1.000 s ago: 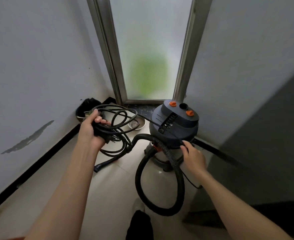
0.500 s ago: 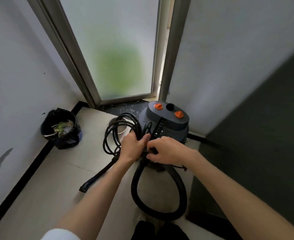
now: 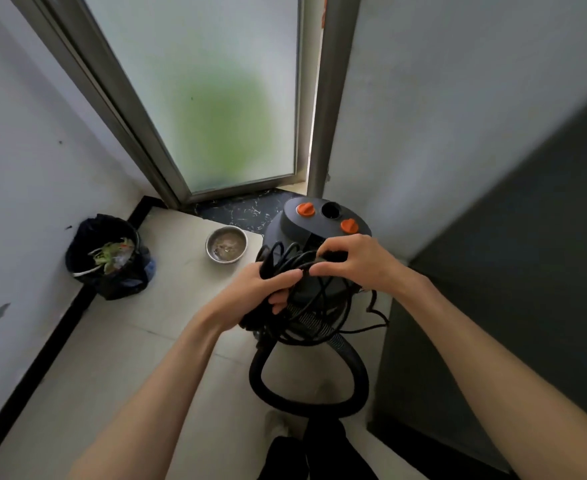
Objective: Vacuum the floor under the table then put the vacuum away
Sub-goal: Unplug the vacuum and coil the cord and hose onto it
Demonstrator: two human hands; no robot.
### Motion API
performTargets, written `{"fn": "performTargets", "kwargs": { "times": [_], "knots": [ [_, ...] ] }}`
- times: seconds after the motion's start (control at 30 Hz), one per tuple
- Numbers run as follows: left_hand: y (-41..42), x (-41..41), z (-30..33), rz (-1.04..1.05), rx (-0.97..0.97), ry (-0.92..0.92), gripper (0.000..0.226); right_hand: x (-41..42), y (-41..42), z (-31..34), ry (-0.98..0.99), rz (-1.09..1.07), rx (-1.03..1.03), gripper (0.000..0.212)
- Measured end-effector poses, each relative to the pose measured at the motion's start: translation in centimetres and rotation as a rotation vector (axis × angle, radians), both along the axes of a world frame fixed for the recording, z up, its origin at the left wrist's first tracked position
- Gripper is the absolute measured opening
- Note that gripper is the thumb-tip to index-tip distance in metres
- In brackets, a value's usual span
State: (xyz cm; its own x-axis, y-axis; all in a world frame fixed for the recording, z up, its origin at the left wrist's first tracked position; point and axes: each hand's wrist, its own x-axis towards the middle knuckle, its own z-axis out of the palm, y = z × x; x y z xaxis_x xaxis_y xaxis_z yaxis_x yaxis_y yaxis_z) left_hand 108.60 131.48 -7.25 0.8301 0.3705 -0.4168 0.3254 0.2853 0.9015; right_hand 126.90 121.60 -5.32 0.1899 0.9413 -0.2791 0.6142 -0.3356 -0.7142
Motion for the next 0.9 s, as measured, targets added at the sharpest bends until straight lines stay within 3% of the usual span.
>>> {"fn": "performTargets", "kwargs": {
  "times": [0.1,0.33,0.53,0.67,0.8,0.9],
  "knots": [
    [1.2,0.2,0.2,0.127,-0.033,-0.018,0.039,2.9,-0.4,-1.7,0.061,-0.099,0.012,0.013],
    [4.1,1.0,-0.4,0.376,-0.144,-0.178,0.043,7.2,-0.8,-9.8,0.269,-0.303,-0.084,0.014],
    [6.3,2.6,-4.4,0.643,-0.43,-0.288,0.04,8.9,-0.8,-17.5,0.237,-0.435,-0.202,0.019],
    [8.7,2.0,-6.6,0.867,-0.493,-0.294,0.043,10.4,-2.0,-20.9,0.273,-0.558,-0.31,0.027],
    [10.1,3.1,-9.1,1.111,-0.575,-0.285,0.035,8.3,-2.5,-22.6,0.406,-0.8,-0.164,0.033],
    [9.8,4.6,-11.3,1.197,-0.488,-0.182,0.038,6.2,-2.0,-22.1,0.311,-0.915,-0.091,0.03]
  ]
}}
